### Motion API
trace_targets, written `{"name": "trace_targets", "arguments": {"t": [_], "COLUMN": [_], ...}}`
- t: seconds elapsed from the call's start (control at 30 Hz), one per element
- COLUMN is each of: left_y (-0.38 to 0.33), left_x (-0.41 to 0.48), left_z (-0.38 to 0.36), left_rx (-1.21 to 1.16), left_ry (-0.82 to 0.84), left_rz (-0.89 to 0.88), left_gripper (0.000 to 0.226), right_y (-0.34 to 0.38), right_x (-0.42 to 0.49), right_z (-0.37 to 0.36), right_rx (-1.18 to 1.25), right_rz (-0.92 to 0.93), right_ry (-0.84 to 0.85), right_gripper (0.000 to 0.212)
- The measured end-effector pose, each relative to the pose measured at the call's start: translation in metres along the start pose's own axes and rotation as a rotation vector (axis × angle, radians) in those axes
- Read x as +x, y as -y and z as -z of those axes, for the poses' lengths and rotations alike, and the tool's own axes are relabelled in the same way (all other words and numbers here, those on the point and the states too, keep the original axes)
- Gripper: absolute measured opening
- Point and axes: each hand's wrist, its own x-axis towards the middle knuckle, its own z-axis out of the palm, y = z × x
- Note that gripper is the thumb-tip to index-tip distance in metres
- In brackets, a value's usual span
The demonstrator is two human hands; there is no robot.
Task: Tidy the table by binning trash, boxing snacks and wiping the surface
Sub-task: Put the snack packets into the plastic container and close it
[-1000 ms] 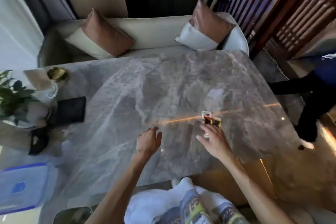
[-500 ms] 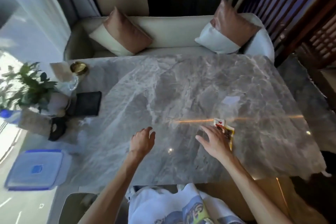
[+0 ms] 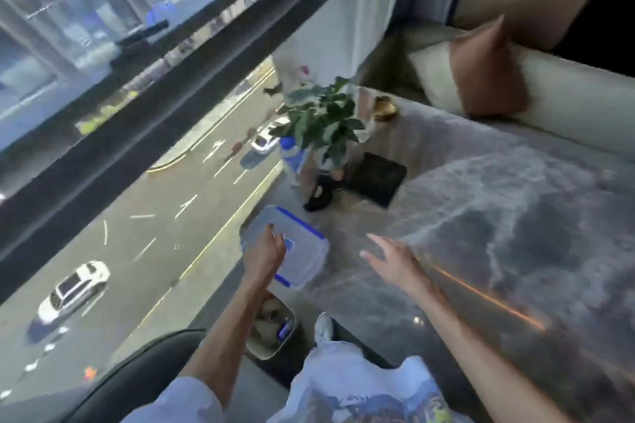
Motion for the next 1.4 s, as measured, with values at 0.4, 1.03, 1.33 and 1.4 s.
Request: {"name": "trace_targets", "arguments": {"t": [0.4,1.03,1.33,1.4], "left_y": [0.075,-0.085,-0.166,-0.171], "left_x": [0.033,-0.113,-0.227,-0.240], "left_z": [-0.011,-0.155,-0.247,-0.259], "left_rx": [-0.519,-0.614,-0.646,-0.651], "left_ry": [0.336,0.920,1.026,0.964], "left_rz": [0.299,0.117,0.090,0.104], "left_gripper": [0.027,0.064,0.028,0.031], "right_y": [0.103,-0.129,-0.243,-0.254], "right_x": [0.105,-0.126,-0.259,-0.269], "right_z": [-0.065,-0.011,-0.036,-0.037], "right_rx": [0.313,0.743,1.129,1.207], "right_rz": [-0.295,-0.761,-1.005,-1.026], "right_ry": [0.309,-0.299,-0.558,-0.555], "right_gripper": [0.058,0.044,0.051,0.054]}}
